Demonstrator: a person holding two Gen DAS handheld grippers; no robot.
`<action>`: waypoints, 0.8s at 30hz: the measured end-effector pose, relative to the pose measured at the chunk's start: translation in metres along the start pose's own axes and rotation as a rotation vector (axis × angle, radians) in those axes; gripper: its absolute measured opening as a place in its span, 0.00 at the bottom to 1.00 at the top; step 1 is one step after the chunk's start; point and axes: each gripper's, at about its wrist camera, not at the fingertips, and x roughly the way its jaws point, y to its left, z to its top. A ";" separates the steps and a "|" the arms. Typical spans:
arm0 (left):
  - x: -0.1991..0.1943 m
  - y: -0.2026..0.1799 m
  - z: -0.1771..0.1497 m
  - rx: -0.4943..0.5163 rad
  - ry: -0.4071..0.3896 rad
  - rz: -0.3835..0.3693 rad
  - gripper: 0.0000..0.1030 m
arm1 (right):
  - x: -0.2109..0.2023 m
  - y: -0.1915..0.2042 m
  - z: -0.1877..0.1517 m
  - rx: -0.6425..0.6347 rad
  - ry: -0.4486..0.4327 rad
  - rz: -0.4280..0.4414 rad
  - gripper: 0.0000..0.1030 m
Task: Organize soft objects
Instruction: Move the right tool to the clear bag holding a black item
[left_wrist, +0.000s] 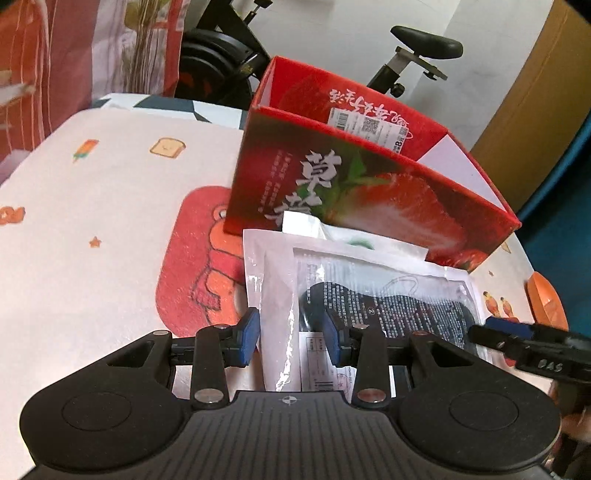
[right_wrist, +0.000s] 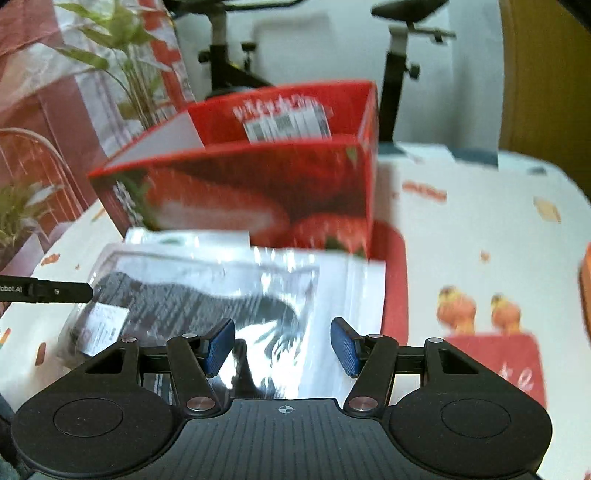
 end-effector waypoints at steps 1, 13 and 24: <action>0.001 -0.002 0.000 0.005 -0.001 0.000 0.38 | 0.002 -0.001 -0.003 0.009 0.013 0.000 0.54; -0.006 -0.007 -0.002 0.007 0.002 -0.007 0.38 | 0.013 -0.011 -0.006 0.077 0.042 -0.011 0.73; -0.011 0.003 0.001 -0.057 -0.010 -0.021 0.40 | 0.017 -0.014 -0.008 0.103 0.044 0.003 0.75</action>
